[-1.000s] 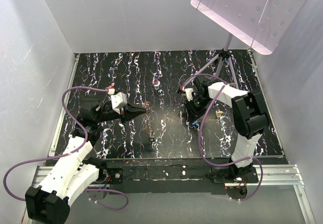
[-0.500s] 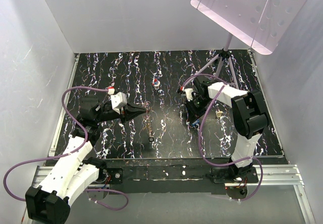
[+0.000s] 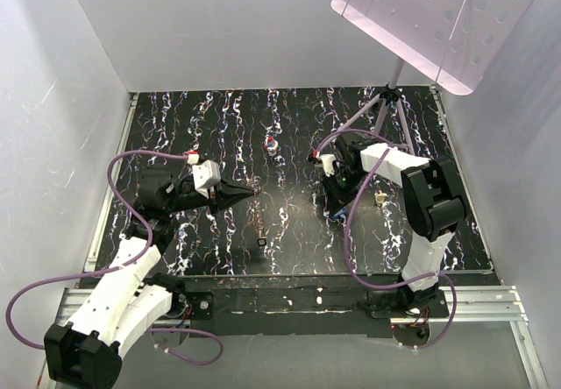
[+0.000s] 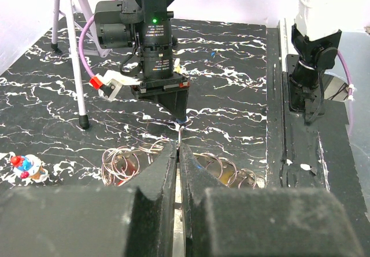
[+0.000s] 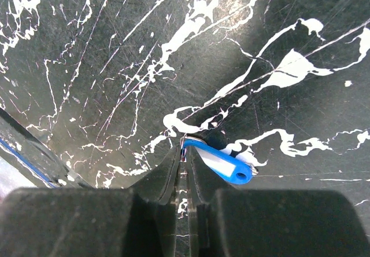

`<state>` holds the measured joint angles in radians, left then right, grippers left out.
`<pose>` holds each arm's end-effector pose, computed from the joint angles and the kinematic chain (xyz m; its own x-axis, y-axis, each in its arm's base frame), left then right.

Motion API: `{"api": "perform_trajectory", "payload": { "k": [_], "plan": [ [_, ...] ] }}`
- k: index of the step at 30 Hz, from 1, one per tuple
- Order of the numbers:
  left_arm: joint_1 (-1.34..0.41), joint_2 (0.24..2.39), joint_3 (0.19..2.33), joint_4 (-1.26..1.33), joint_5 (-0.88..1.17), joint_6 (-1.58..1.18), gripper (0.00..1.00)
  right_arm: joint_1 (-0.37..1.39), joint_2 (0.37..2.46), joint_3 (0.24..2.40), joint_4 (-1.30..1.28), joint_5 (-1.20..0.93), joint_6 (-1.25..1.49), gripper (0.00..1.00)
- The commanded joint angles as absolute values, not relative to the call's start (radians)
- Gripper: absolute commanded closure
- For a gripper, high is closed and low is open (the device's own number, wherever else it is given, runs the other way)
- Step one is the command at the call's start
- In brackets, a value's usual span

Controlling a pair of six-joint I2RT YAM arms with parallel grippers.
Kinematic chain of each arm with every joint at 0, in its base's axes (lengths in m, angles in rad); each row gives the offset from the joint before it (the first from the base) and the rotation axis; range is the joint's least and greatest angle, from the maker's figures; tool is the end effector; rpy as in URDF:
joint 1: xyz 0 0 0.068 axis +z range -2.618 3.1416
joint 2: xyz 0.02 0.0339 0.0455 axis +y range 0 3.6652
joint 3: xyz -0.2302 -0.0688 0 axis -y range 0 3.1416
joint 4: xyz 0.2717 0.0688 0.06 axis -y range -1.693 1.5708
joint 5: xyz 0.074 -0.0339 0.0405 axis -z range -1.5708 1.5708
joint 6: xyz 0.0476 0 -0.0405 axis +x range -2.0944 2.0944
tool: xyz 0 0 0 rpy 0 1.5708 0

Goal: Put the keys on the keyring

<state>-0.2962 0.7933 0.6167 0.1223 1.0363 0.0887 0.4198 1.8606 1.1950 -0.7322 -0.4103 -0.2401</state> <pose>0.2125 -0.1077 0.2836 0.0343 0.0367 -0.9987 0.9713 0.2341 0.0419 0.3181 0.1628 0.0976 -0.7699 -0.5825 -0.2606 -0.6378 0.6907 0.3407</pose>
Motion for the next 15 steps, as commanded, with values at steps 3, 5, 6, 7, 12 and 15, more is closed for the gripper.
{"api": "perform_trajectory", "payload": {
  "k": [3,5,6,7,12,15],
  "plan": [
    [-0.291,0.779,0.618,0.169,1.052,0.084,1.0,0.426,1.87,1.187,-0.724,-0.402,-0.236,0.9],
    [-0.291,0.779,0.618,0.169,1.052,0.081,1.0,0.426,1.864,1.184,-0.721,-0.403,-0.236,0.94],
    [-0.291,0.778,0.618,0.169,1.054,0.083,1.0,0.426,1.859,1.184,-0.719,-0.406,-0.236,0.95],
    [-0.291,0.778,0.618,0.169,1.054,0.081,1.0,0.426,1.855,1.184,-0.721,-0.407,-0.238,0.97],
    [-0.29,0.779,0.615,0.175,1.061,0.078,1.0,0.426,1.825,1.196,-0.732,-0.422,-0.264,0.99],
    [-0.288,0.776,0.612,0.195,1.068,0.071,1.0,0.425,1.798,1.239,-0.788,-0.449,-0.323,0.99]
  ]
}}
